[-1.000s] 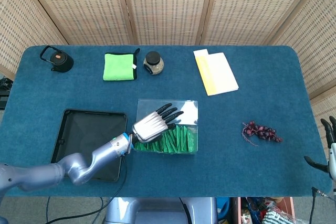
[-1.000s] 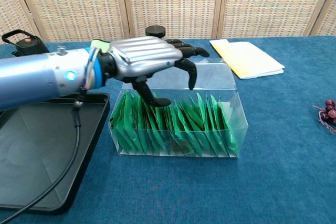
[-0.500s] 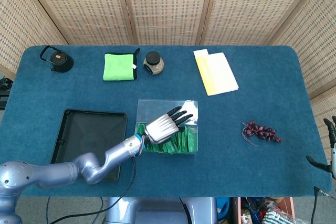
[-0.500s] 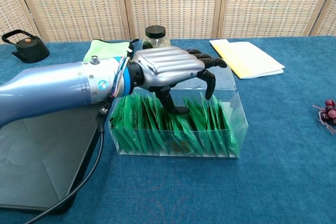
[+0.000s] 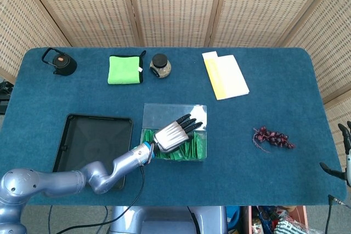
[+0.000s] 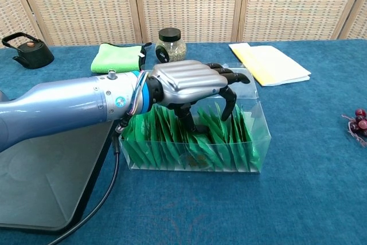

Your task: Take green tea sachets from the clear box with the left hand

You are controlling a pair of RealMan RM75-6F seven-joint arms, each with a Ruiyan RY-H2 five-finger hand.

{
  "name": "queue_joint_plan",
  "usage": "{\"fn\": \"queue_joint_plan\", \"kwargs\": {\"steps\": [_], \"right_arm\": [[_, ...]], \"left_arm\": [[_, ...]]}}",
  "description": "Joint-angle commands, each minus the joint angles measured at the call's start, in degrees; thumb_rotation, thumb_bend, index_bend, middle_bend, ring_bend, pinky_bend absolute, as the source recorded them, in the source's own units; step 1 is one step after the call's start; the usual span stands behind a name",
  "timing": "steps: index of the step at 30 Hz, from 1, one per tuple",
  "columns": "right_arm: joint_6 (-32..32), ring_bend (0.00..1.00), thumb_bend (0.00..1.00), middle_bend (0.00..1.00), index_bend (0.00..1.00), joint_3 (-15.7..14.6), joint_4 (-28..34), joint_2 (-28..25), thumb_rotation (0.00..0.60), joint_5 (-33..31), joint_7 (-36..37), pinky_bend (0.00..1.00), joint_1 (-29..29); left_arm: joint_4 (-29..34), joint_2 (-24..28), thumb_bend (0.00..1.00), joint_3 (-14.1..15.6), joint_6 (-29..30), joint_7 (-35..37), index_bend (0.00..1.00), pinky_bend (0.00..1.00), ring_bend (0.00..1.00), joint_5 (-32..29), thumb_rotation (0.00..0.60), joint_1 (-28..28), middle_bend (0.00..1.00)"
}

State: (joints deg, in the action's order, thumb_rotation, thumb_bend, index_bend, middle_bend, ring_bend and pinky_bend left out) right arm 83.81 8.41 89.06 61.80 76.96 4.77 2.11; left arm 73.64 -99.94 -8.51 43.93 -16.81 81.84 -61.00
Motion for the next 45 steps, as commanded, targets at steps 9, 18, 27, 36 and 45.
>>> {"fn": "queue_joint_plan", "kwargs": {"steps": [9,18,27,36,45], "right_arm": [[-0.18,0.00,0.00,0.00,0.00,-0.04,-0.03,-0.05,0.600,-0.01,0.14,0.00,0.06],[-0.22,0.00,0.00,0.00,0.00,-0.06,-0.06,-0.06,0.600,0.00,0.22,0.00,0.08],[-0.19,0.00,0.00,0.00,0.00,-0.09,-0.04,-0.02,0.600,0.05,0.12,0.00,0.10],[-0.09,0.00,0.00,0.00,0.00,-0.17,0.02,-0.05,0.600,0.17,0.18,0.00,0.05],[0.14,0.00,0.00,0.00,0.00,-0.22,0.11,-0.07,0.600,0.34,0.14,0.00,-0.03]], "left_arm": [[-0.26,-0.22,0.36,0.27,0.84,0.48,0.52,0.00,0.00,0.11,0.600,-0.12,0.00],[-0.23,-0.29,0.46,0.23,1.47,0.78,0.56,0.00,0.00,-0.06,0.600,-0.14,0.00],[0.31,0.30,0.49,0.23,1.84,0.87,0.58,0.00,0.00,-0.34,0.600,-0.05,0.00],[1.85,1.53,0.49,0.04,3.20,1.87,0.65,0.00,0.00,0.13,0.600,0.31,0.00],[6.27,5.36,0.50,-1.58,5.45,3.48,0.65,0.00,0.00,0.13,0.600,0.98,0.00]]}}
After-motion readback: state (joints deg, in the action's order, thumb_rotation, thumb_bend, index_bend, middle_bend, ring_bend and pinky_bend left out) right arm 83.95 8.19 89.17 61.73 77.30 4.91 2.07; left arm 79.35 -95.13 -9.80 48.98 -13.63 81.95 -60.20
